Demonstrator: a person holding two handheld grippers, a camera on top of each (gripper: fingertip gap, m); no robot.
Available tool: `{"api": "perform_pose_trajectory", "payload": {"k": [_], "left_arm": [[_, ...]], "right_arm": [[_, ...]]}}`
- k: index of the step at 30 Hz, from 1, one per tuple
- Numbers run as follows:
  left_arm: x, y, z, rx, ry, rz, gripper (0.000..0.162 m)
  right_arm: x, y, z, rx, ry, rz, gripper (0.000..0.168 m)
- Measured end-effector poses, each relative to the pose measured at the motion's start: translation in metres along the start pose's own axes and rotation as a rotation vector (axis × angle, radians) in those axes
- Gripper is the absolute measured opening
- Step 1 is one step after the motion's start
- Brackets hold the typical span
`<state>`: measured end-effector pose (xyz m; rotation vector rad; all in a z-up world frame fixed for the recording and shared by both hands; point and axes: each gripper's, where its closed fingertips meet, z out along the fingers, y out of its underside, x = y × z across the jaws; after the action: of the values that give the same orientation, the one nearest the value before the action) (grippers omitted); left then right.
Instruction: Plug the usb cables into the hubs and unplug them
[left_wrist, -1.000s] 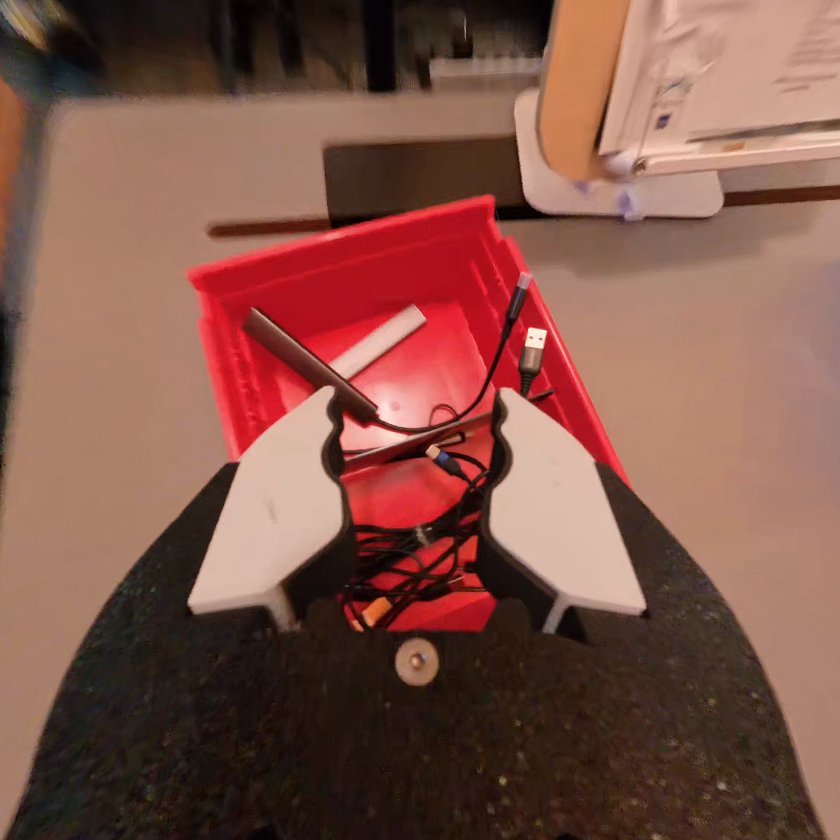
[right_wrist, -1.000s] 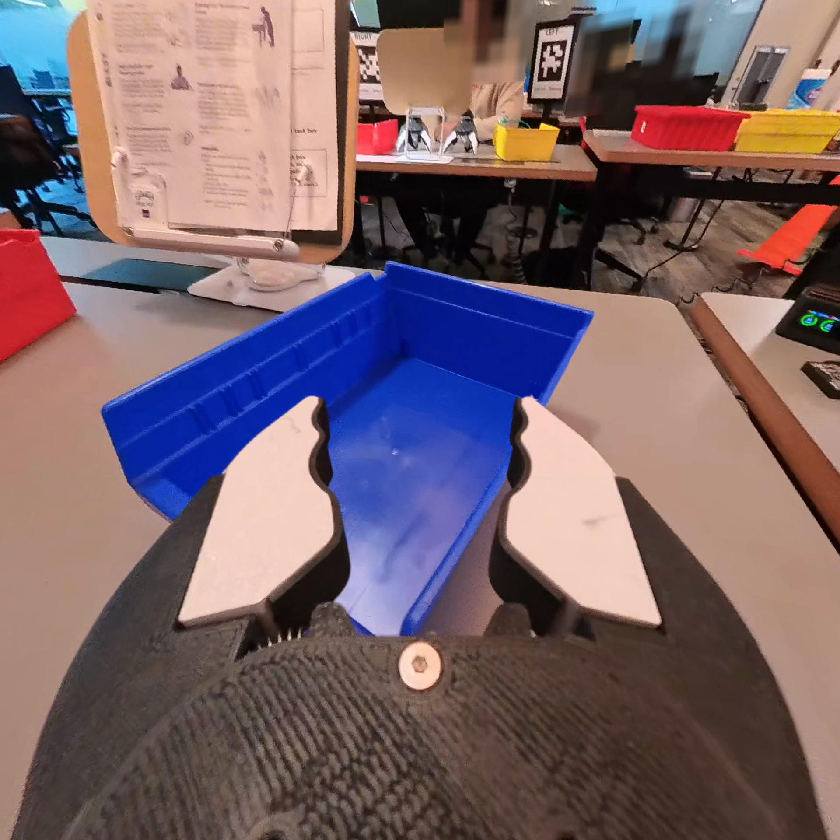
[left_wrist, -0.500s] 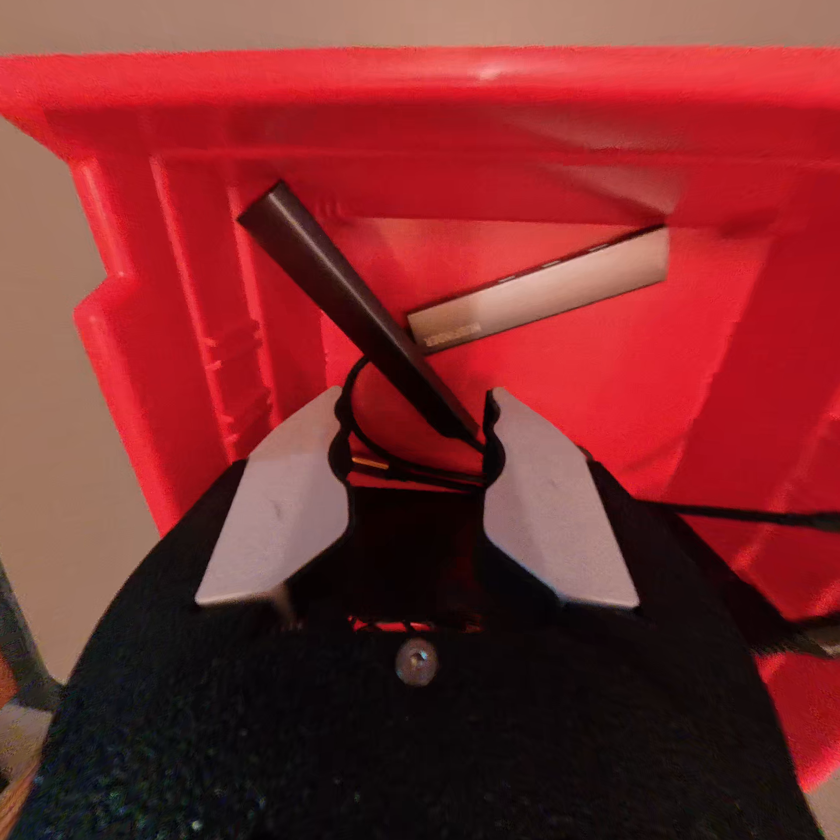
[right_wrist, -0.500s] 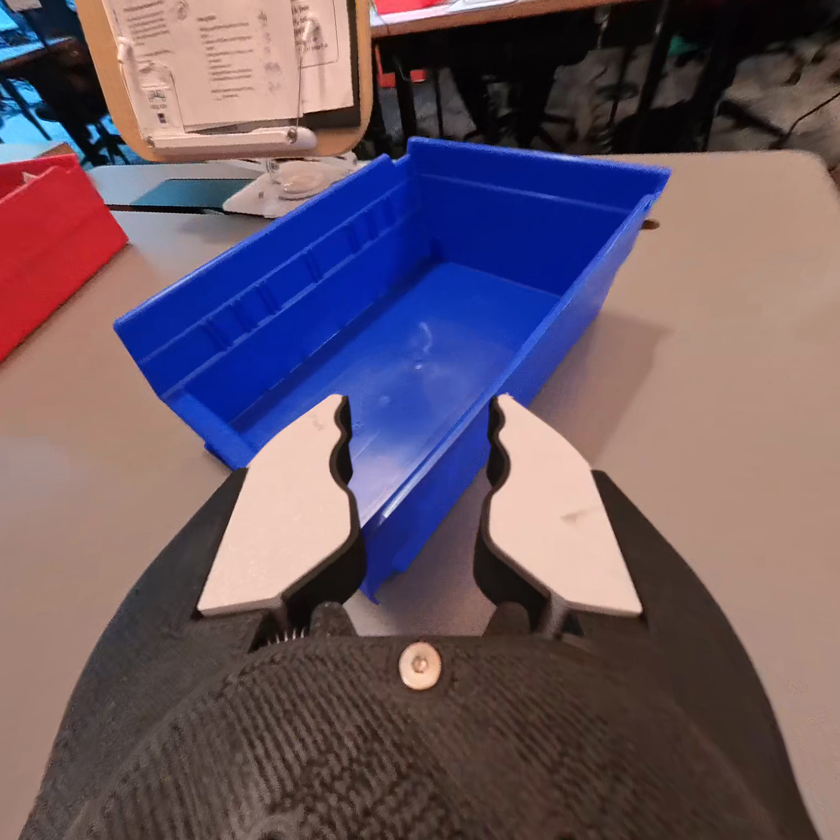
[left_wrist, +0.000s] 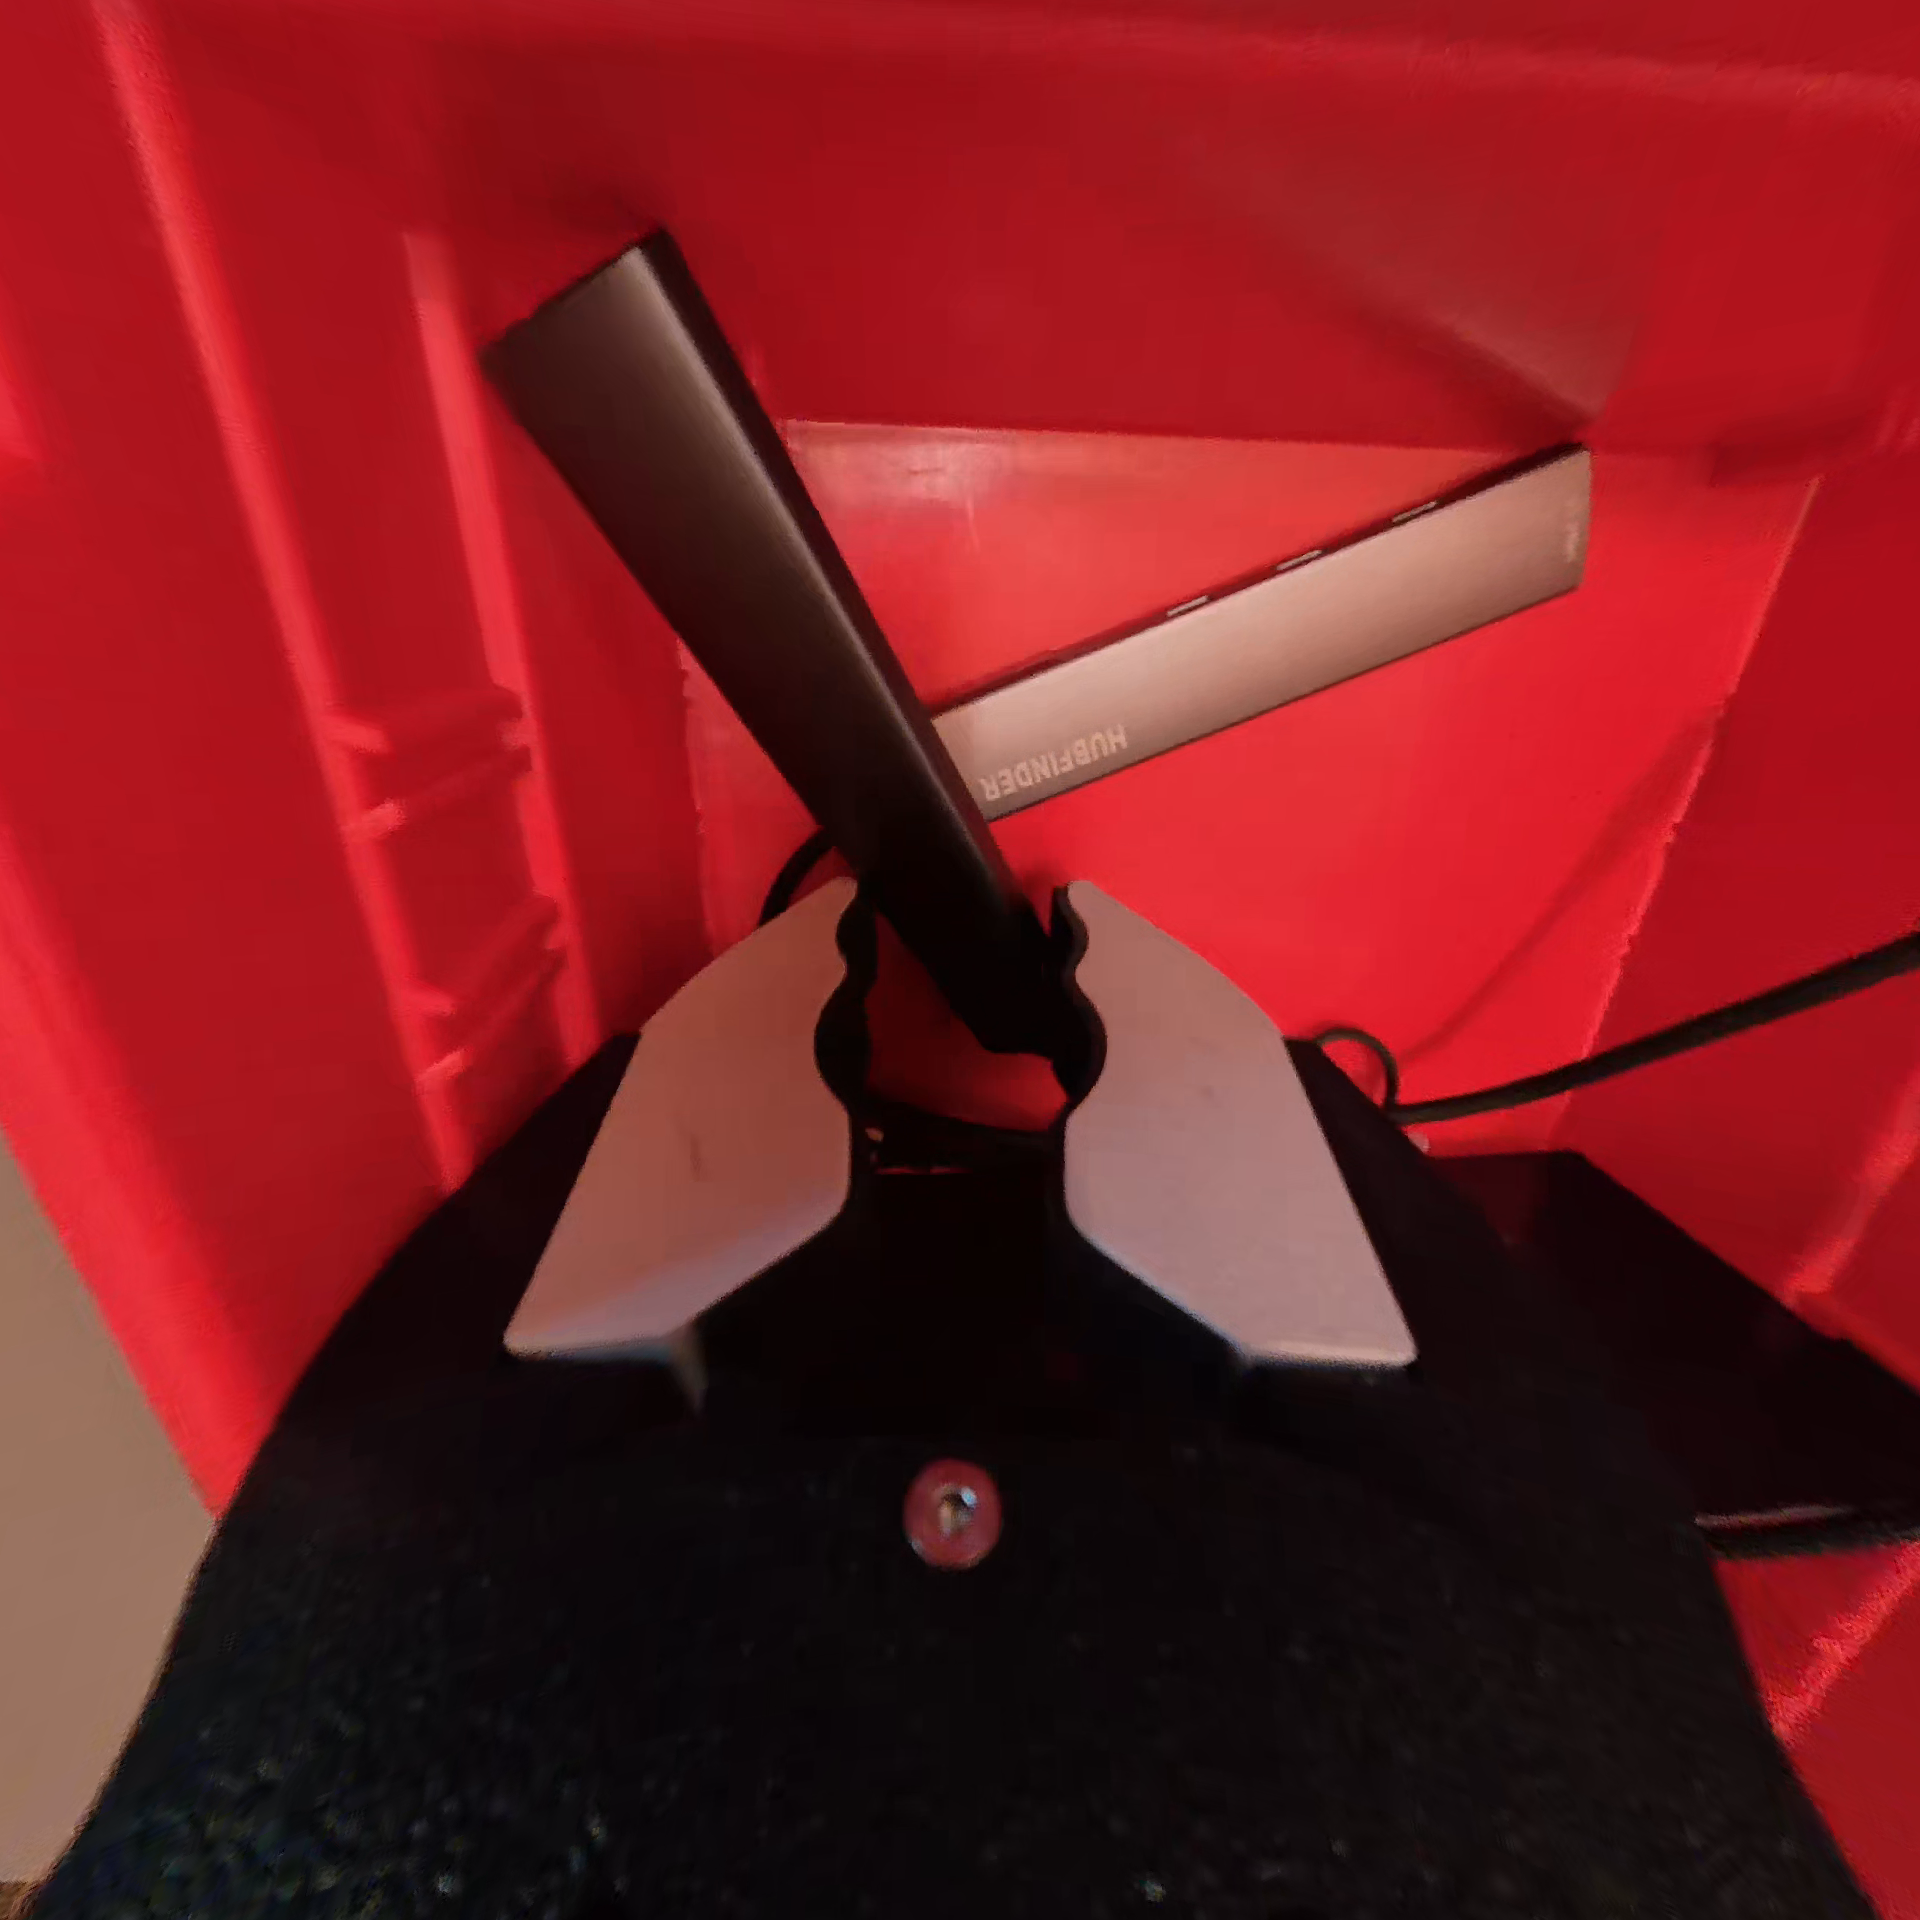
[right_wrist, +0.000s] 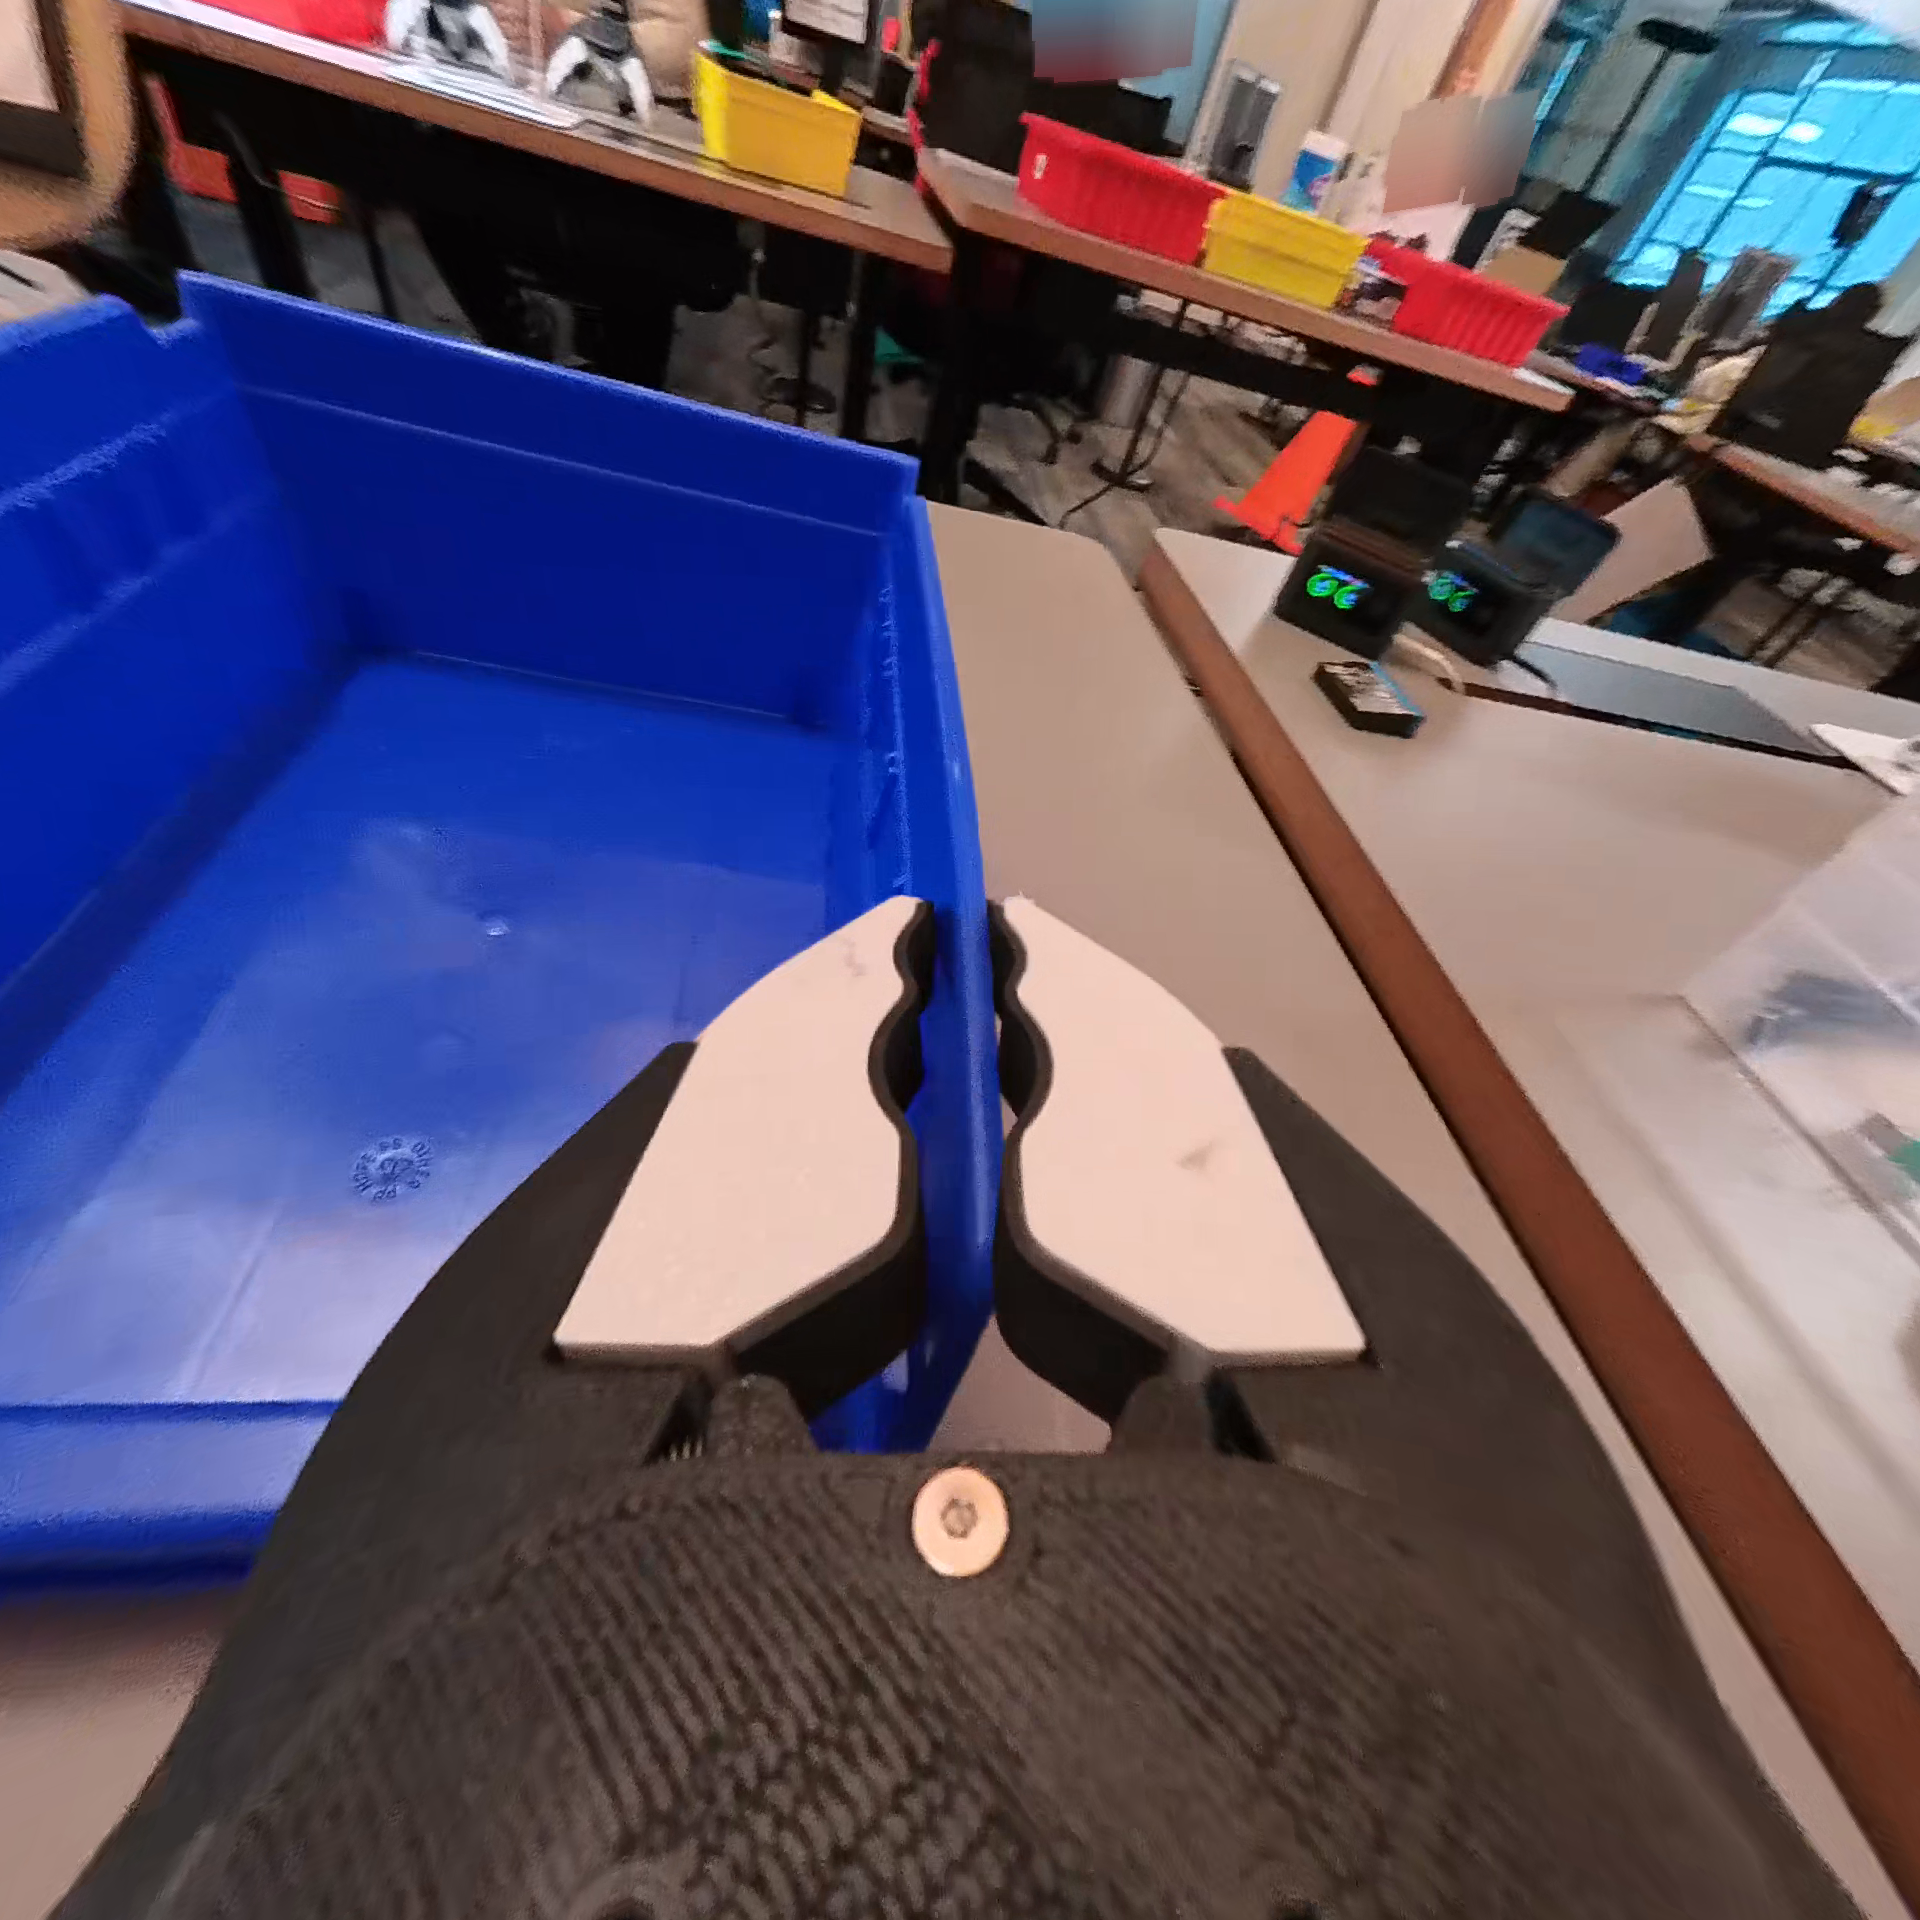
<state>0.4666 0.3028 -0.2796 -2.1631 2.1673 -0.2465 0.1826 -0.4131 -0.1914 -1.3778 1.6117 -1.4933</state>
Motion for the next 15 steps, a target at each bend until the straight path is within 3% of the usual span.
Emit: {"api": "perform_pose_trajectory", "payload": {"k": [4, 12, 15], "left_arm": [[-0.018, -0.008, -0.004, 0.060, -0.074, 0.067, 0.032], [-0.037, -0.018, -0.005, 0.092, -0.030, 0.020, 0.033], [-0.028, -0.018, -0.010, 0.066, -0.004, 0.036, 0.033]], "right_arm": [[0.028, 0.006, 0.000, -0.012, 0.074, 0.044, 0.009], [0.036, 0.007, 0.001, -0.004, 0.058, 0.074, 0.007], [0.042, -0.012, -0.011, 0.063, 0.058, 0.109, 0.030]]}}
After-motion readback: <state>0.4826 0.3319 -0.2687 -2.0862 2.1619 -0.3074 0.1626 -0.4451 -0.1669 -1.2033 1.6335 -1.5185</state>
